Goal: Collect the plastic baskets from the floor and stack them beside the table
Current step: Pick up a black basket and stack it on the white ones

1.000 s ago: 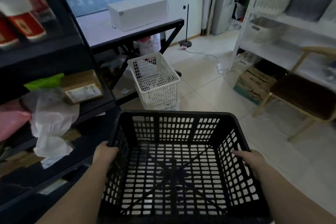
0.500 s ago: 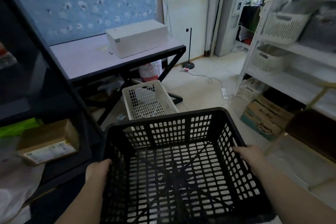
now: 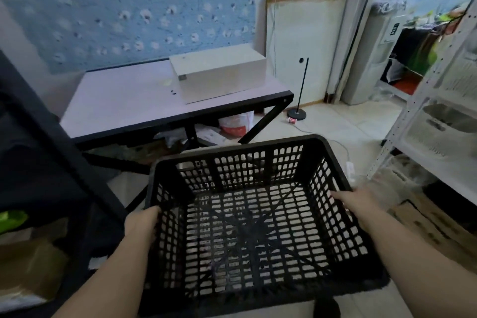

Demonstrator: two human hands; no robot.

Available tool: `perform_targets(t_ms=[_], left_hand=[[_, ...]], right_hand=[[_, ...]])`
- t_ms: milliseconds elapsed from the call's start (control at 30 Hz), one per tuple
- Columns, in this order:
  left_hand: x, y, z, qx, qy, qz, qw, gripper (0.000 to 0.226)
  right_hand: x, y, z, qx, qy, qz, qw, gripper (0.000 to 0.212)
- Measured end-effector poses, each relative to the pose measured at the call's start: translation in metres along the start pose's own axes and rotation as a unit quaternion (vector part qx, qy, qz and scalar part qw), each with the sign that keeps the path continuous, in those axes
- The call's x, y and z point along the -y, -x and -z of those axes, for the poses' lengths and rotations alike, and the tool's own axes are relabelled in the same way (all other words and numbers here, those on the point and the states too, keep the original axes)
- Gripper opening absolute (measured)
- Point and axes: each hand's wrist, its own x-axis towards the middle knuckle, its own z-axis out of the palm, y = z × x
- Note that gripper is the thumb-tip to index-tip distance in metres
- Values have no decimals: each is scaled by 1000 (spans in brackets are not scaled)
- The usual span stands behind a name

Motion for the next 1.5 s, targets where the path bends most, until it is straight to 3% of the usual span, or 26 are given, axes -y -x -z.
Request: perform_targets(t_ms=[67,433,733,900,1100,1200,1500], left_hand=[[-11,-2,-19,-24,17,4,1000,14],[-38,-3,-100,-209,101,71,970,28],[-14,-32,-115,-256,186,152,936,20],[-5,-52,-121,-265,228,184,919,21],[13,-50,-133,-308,281,209,885,22],[20,-45,-140,-345,296,217,864,23],[14,-28,-187,-421,347,273,792,21]], right_hand=[[21,-39,-6,23,11,16,1000,11],[157,-214,-56,204,83,78,972,12],[238,-263,-158,283,170,137,934,26],[274,-276,-209,308,232,155,910,44],[317,-268,-266,394,270,152,865,21],[331,-267,-297,426,297,175,837,43],[358,-278,-405,499,418,265,711,71]])
